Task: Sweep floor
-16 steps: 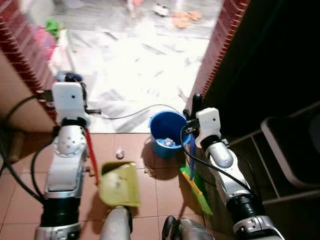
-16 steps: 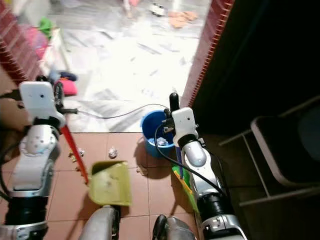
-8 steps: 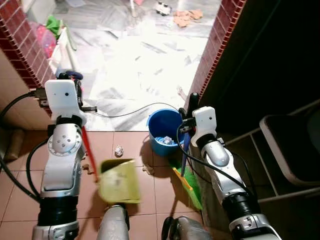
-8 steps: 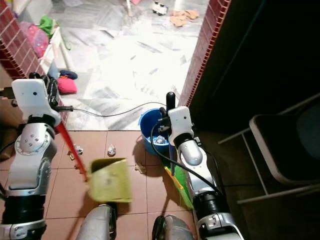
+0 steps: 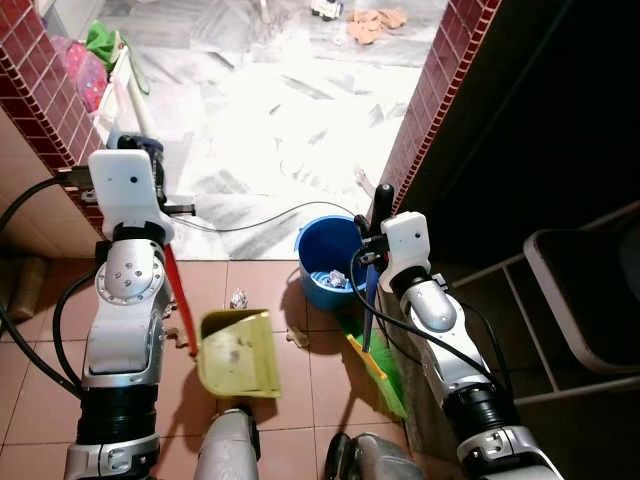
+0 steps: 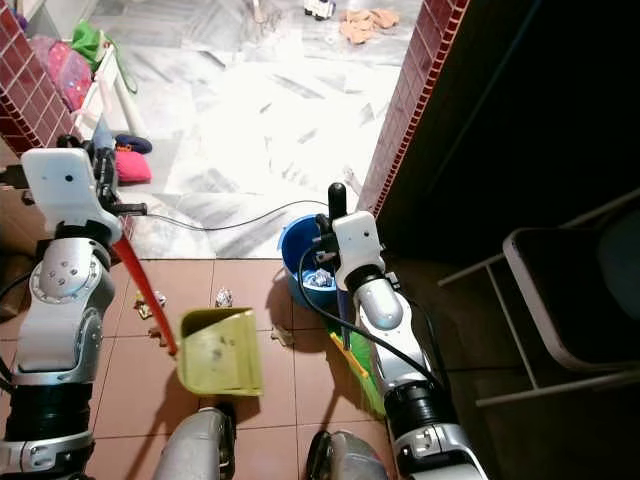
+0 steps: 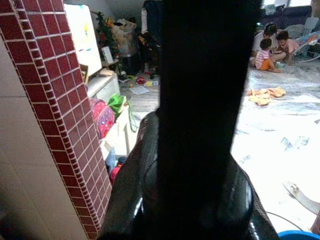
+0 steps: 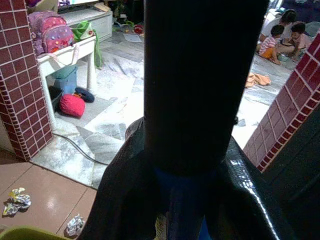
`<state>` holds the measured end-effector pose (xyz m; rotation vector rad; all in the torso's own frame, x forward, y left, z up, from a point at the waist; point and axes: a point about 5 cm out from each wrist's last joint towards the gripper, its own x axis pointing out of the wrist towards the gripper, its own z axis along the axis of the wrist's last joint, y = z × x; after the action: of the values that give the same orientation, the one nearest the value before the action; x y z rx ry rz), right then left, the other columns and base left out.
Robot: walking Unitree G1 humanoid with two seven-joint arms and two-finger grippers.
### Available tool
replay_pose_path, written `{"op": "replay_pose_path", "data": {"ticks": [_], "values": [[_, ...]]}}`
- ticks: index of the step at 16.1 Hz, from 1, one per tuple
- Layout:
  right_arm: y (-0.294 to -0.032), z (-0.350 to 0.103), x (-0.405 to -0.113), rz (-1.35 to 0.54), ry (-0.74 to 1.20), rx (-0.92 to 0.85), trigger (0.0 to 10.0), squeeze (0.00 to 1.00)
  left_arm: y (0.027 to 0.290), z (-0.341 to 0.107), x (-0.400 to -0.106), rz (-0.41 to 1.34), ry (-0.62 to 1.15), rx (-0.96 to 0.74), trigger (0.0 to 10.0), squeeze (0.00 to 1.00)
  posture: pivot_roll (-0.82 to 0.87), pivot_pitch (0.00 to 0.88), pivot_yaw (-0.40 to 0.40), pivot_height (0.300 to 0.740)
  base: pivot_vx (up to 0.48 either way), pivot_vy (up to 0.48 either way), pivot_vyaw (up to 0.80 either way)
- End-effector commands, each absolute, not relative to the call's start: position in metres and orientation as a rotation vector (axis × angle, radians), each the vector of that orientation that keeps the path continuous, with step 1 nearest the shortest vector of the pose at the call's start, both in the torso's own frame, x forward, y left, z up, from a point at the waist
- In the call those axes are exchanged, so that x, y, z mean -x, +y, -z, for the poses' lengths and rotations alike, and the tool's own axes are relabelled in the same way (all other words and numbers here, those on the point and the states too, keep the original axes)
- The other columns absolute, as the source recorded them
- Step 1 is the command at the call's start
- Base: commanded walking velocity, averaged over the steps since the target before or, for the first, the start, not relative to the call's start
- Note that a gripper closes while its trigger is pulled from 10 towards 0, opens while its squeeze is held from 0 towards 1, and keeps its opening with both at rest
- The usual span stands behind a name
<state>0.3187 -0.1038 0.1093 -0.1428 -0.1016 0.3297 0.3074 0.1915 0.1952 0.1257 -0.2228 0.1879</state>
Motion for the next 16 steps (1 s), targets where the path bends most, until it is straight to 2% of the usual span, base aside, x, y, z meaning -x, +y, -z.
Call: {"op": "replay_pose_path", "data": {"ticks": [1, 6, 12, 16], "values": [[-0.1075, -0.1087, -0.3195, -0.320, -0.104, 0.150, 10.0, 0.00, 0.1851, -0.2089, -0.3065, -0.164, -0.290, -0.129, 10.0, 0.00, 0.02, 0.136, -0.061, 0.740, 0.000, 0.000, 0.00], [-0.1076, -0.1085, -0.3194, -0.315, -0.104, 0.149, 10.0, 0.00, 0.1844, -0.2114, -0.3076, -0.160, -0.298, -0.121, 10.0, 0.00, 0.01, 0.136, -0.057, 0.740, 0.000, 0.000, 0.00], [-0.1091, -0.1085, -0.3197, -0.310, -0.104, 0.152, 10.0, 0.00, 0.1858, -0.2094, -0.3071, -0.162, -0.290, -0.124, 10.0, 0.00, 0.01, 0.137, -0.060, 0.740, -0.256, 0.000, 0.00], [-0.1096, -0.1089, -0.3204, -0.307, -0.107, 0.155, 10.0, 0.00, 0.1858, -0.2097, -0.3082, -0.162, -0.290, -0.122, 10.0, 0.00, 0.01, 0.134, -0.060, 0.740, -0.065, 0.000, 0.00]]}}
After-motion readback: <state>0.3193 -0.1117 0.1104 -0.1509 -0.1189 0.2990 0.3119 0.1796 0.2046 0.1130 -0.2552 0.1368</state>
